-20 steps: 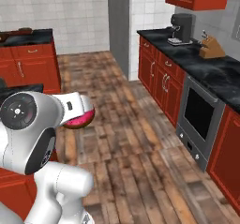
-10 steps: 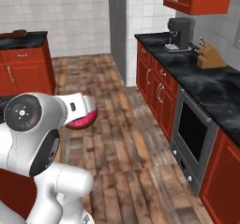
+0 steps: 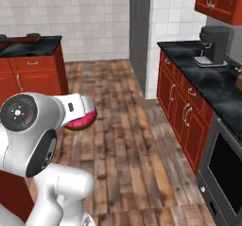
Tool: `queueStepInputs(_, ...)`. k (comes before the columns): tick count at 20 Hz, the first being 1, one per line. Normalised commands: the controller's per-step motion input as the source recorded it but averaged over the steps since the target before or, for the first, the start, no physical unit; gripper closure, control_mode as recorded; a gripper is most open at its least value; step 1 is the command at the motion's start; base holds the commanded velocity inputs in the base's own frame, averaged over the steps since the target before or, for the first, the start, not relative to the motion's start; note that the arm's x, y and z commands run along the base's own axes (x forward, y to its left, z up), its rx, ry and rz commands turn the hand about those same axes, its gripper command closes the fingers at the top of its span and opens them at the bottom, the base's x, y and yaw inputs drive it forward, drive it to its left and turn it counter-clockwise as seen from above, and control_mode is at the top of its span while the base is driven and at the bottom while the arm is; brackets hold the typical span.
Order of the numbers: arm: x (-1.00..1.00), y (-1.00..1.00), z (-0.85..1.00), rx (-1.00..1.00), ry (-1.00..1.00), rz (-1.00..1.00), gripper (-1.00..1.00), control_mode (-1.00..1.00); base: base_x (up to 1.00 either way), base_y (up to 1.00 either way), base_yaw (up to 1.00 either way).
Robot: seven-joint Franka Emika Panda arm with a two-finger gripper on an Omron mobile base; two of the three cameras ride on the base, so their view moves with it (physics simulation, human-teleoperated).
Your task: Take the donuts from the fridge and place them on the empty tray on the dining counter.
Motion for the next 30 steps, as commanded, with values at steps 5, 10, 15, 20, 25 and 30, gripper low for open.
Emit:
queueStepInputs(5,0.0,0.0,0.0,0.0,0.0,0.0,1.0,1.0,1.0,0.14,0.23)
queueStepInputs(10,0.0,0.0,0.0,0.0,0.0,0.0,1.0,1.0,1.0,0.06,0.27)
queueStepInputs(15,0.0,0.0,0.0,0.0,0.0,0.0,1.0,1.0,1.0,0.0,0.26)
queueStepInputs(20,0.0,0.0,0.0,0.0,0.0,0.0,1.0,1.0,1.0,0.0,0.25)
queueStepInputs(25,0.0,0.0,0.0,0.0,0.0,0.0,1.0,1.0,1.0,0.0,0.3)
queueStepInputs(30,0.0,0.0,0.0,0.0,0.0,0.0,1.0,1.0,1.0,-0.02,0.24)
